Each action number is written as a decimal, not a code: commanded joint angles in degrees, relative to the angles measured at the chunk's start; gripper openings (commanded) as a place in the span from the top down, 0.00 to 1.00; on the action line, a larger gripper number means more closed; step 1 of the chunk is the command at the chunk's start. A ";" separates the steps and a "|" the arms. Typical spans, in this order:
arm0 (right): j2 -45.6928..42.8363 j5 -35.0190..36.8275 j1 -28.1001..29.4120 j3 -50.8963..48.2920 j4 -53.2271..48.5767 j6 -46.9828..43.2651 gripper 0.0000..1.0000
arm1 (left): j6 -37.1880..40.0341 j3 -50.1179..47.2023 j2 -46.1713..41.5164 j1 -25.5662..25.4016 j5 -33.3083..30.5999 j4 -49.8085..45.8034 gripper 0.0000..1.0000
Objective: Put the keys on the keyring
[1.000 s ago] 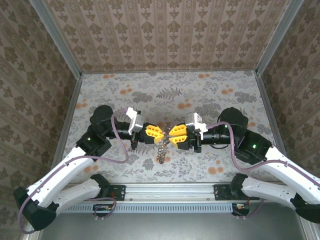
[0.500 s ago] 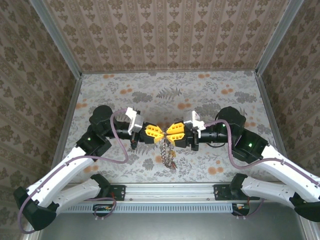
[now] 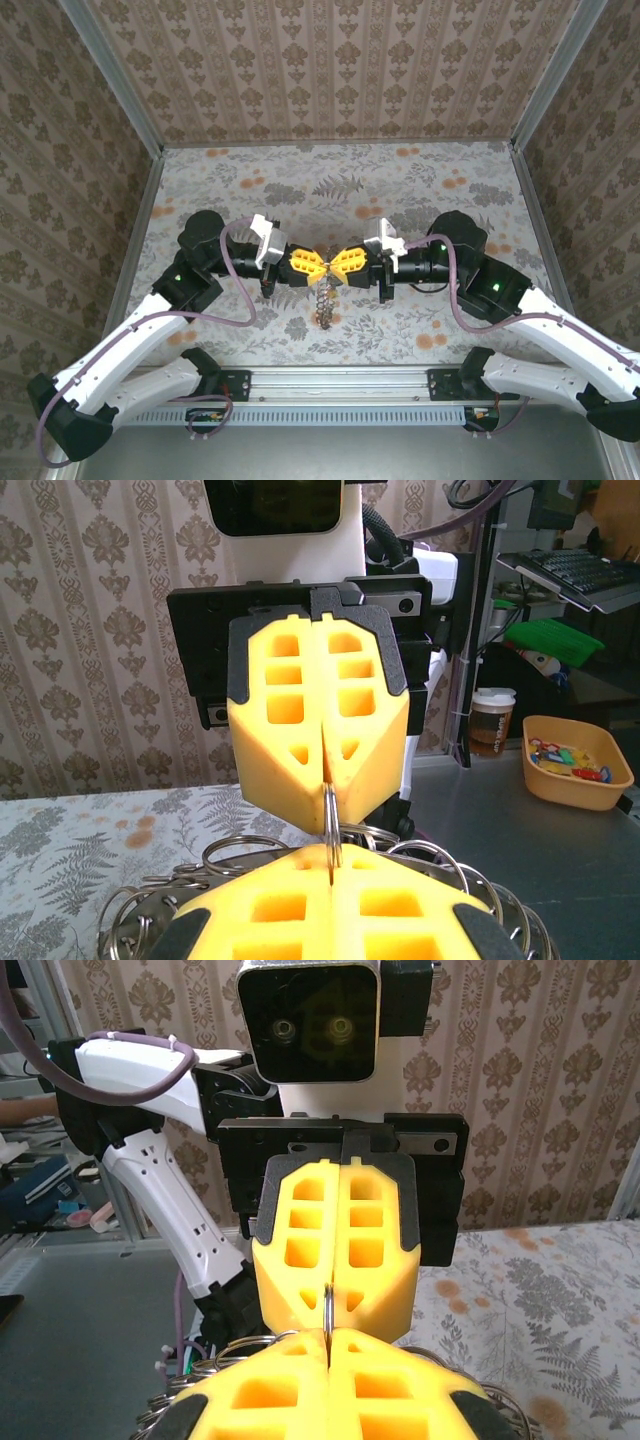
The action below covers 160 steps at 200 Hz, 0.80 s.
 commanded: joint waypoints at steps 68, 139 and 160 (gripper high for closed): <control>1.92 8.80 -0.14 6.20 -14.63 -6.86 1.00 | 17.78 15.11 -0.15 -2.75 -20.81 -36.16 0.69; 4.30 10.07 0.07 9.49 -18.21 -9.20 1.00 | 23.89 21.11 7.51 -8.34 -30.21 -42.92 0.72; 4.53 9.78 0.18 9.43 -18.83 -9.91 1.00 | 24.81 22.50 9.18 -8.68 -31.77 -45.02 0.72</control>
